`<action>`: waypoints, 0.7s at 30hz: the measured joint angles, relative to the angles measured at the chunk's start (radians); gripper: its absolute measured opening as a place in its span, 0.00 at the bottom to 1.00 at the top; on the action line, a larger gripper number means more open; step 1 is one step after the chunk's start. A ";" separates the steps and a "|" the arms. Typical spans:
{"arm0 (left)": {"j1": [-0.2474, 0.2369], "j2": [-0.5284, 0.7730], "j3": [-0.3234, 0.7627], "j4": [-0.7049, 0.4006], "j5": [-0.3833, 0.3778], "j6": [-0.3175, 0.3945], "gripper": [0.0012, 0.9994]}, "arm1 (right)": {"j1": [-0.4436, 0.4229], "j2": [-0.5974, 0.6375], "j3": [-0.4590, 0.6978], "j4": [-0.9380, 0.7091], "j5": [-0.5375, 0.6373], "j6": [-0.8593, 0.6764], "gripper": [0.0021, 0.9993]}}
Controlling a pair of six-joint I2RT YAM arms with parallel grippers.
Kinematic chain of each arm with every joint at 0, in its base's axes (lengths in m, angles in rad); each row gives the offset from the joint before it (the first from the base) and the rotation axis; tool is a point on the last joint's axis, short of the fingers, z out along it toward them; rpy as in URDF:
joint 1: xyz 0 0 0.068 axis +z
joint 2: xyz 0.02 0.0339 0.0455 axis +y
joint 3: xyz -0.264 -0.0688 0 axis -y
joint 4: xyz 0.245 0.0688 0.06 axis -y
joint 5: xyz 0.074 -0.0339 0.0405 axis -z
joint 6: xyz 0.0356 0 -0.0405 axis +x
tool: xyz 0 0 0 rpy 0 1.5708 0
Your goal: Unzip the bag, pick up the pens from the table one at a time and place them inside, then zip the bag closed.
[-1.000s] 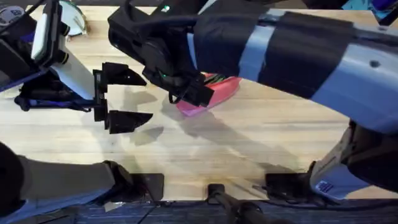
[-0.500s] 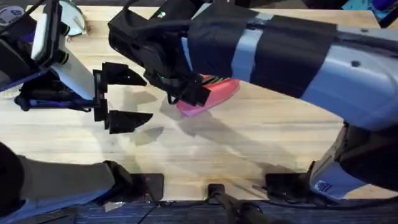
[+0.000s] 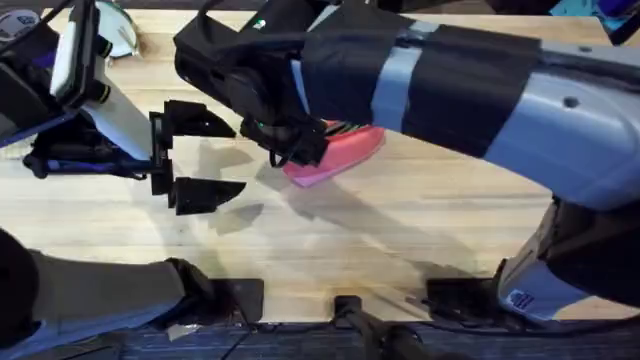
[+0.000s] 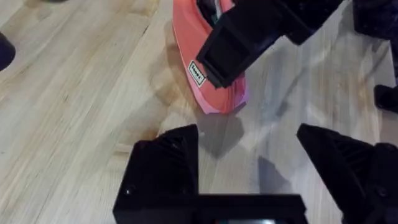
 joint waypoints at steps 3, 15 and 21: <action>0.000 0.000 0.000 0.000 0.000 0.000 0.99 | 0.000 0.000 0.000 -0.002 0.000 0.000 0.38; 0.000 0.000 0.000 0.000 0.000 0.000 0.99 | 0.000 0.000 0.000 -0.012 0.000 -0.001 0.12; 0.000 0.000 0.000 0.000 0.000 0.000 0.99 | 0.000 0.000 0.000 -0.015 0.000 -0.008 0.03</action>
